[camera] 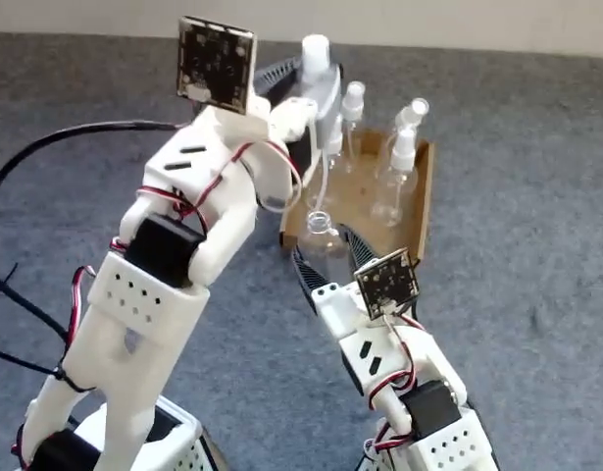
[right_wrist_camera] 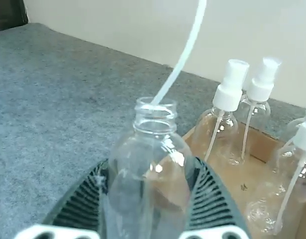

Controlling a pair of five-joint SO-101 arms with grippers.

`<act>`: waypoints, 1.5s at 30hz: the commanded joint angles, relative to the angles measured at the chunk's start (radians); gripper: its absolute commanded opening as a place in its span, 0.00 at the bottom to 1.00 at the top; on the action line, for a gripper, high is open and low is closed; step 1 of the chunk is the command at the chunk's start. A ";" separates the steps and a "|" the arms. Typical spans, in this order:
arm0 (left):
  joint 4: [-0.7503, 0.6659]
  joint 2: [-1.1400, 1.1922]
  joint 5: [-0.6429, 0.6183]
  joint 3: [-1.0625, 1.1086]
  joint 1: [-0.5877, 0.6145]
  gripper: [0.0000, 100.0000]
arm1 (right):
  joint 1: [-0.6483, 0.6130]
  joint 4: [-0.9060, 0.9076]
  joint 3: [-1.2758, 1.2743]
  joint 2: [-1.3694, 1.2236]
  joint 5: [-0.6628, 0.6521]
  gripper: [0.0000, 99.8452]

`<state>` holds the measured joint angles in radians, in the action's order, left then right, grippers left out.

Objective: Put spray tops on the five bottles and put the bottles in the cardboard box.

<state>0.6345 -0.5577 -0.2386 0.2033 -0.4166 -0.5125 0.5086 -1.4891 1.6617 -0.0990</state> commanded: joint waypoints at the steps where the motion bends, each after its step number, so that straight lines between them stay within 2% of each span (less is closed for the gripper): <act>1: 0.020 -0.076 -0.009 0.079 -0.053 0.00 | 0.012 -0.027 0.013 0.007 0.014 0.00; 5: 0.018 -0.197 -0.005 0.246 -0.059 0.00 | 0.028 -0.027 0.015 0.013 0.015 0.00; 10: 0.018 -0.404 -0.005 0.493 -0.067 0.00 | 0.094 -0.027 0.016 0.013 0.095 0.00; 16: 0.015 -0.501 0.012 0.673 -0.122 0.01 | 0.073 -0.027 0.016 0.013 0.094 0.00; 19: 0.015 -0.501 0.097 0.671 -0.185 0.04 | 0.027 -0.027 0.013 0.013 0.094 0.00; 23: 0.015 -0.501 0.115 0.668 -0.200 0.13 | 0.019 -0.027 0.008 0.013 0.092 0.00; 30: 0.023 -0.503 0.115 0.575 -0.122 0.13 | 0.016 -0.027 0.008 0.013 0.092 0.00; 38: 0.100 -0.496 0.118 0.400 -0.005 0.13 | 0.019 -0.027 0.008 0.015 0.092 0.00; 42: 0.089 -0.384 0.216 0.341 -0.007 0.13 | 0.018 -0.027 0.008 0.015 0.089 0.00; 45: 0.095 -0.245 0.230 0.239 -0.007 0.13 | 0.015 -0.027 0.010 0.015 -0.031 0.00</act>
<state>0.7311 -0.9060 -0.0284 0.5577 -0.4396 -0.4895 0.5086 -1.4891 1.6617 -0.0391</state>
